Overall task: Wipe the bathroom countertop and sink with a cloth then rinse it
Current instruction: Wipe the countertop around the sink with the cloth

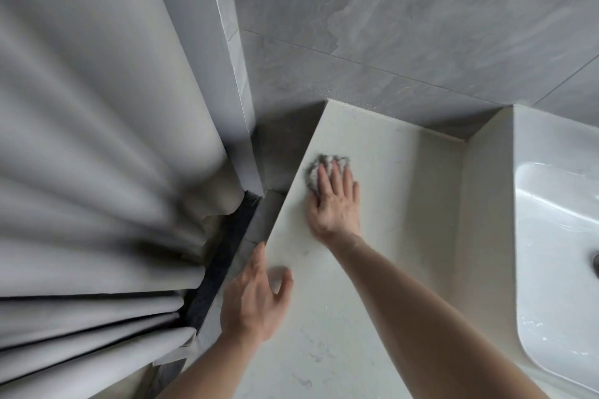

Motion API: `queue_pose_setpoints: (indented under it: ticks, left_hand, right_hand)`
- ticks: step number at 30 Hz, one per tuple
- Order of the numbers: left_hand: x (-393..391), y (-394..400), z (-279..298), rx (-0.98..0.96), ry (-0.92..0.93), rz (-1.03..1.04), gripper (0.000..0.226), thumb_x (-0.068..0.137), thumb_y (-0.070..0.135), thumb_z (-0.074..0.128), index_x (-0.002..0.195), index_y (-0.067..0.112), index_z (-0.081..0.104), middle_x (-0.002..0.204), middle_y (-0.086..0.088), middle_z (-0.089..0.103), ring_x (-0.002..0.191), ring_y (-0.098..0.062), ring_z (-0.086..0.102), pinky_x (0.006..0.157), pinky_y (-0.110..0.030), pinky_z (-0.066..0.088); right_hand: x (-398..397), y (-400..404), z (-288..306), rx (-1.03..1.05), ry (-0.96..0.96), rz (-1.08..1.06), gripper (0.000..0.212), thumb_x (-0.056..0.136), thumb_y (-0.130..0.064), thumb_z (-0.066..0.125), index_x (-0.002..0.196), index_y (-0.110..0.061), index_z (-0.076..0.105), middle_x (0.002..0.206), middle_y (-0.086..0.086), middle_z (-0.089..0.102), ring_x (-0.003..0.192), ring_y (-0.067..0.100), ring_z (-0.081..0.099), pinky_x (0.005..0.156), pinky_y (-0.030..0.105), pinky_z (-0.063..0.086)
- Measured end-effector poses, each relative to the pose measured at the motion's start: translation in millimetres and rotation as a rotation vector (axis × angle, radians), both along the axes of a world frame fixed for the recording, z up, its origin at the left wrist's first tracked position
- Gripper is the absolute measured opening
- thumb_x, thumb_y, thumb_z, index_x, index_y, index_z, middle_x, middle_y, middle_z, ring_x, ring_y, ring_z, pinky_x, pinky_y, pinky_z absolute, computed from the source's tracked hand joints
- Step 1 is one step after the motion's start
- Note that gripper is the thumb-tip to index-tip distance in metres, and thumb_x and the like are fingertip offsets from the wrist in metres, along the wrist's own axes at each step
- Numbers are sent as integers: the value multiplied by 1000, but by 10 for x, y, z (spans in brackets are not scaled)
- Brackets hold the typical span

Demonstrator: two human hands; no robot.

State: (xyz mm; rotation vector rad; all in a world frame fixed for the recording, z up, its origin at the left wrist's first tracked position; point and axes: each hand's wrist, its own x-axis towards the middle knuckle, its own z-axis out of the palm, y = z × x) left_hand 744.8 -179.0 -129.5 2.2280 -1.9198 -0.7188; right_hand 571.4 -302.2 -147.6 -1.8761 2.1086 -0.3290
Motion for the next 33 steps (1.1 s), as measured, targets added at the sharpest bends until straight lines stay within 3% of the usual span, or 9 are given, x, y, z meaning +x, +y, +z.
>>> queue_pose_setpoints:
  ticks: [4,8,14,18,21,25,27,33]
  left_hand:
    - [-13,-1,30,4,-20,8,77,92,64,37,156,24,23,146,-1,55,121,-24,61,97,-35,47]
    - [-19,3,55,11,-18,19,77,91,64,39,155,24,25,145,-1,56,120,-25,62,96,-35,48]
    - [-19,-4,47,17,-6,8,76,92,64,38,154,23,25,144,0,57,120,-24,62,96,-36,48]
    - [-13,1,58,11,-4,7,76,91,65,38,154,25,25,145,1,56,120,-23,62,95,-35,49]
    - [-19,-8,62,13,-5,10,75,92,65,38,154,24,24,146,2,55,121,-22,62,96,-35,48]
    - [-24,-11,57,11,0,13,76,92,65,37,155,26,22,150,4,51,123,-22,60,97,-35,48]
    - [-20,-11,62,17,-1,19,76,92,65,37,155,26,21,151,4,50,124,-22,59,98,-34,47]
    - [-32,-12,84,9,-7,20,77,91,64,40,155,25,25,148,2,53,124,-23,60,98,-34,46]
  right_hand:
    - [266,-3,-6,-19,-17,197,63,104,-39,32,164,-24,19,173,-1,6,160,26,-5,128,50,4]
    - [-25,34,-20,-39,-1,256,60,107,-45,31,164,-28,19,173,-4,8,160,23,-3,129,47,4]
    - [-998,203,-72,-16,90,-115,67,101,-56,31,163,-31,22,173,-4,10,159,25,2,125,53,9]
    - [-1637,281,-54,22,147,-355,76,95,-58,21,163,-23,23,171,5,18,159,28,5,127,51,10]
    - [-1737,279,-89,-10,146,-456,77,96,-54,24,162,-14,25,169,13,22,157,33,12,129,43,6]
    - [-1410,67,-76,-7,56,-633,78,90,-50,28,161,-16,28,169,13,22,158,32,9,126,52,10]
    - [-1152,-38,-48,-6,24,-565,79,89,-52,31,161,-18,27,170,11,20,158,32,9,124,55,11]
    - [-86,-102,-7,-27,34,-102,69,98,-48,37,162,-23,28,172,4,14,159,31,1,127,53,6]
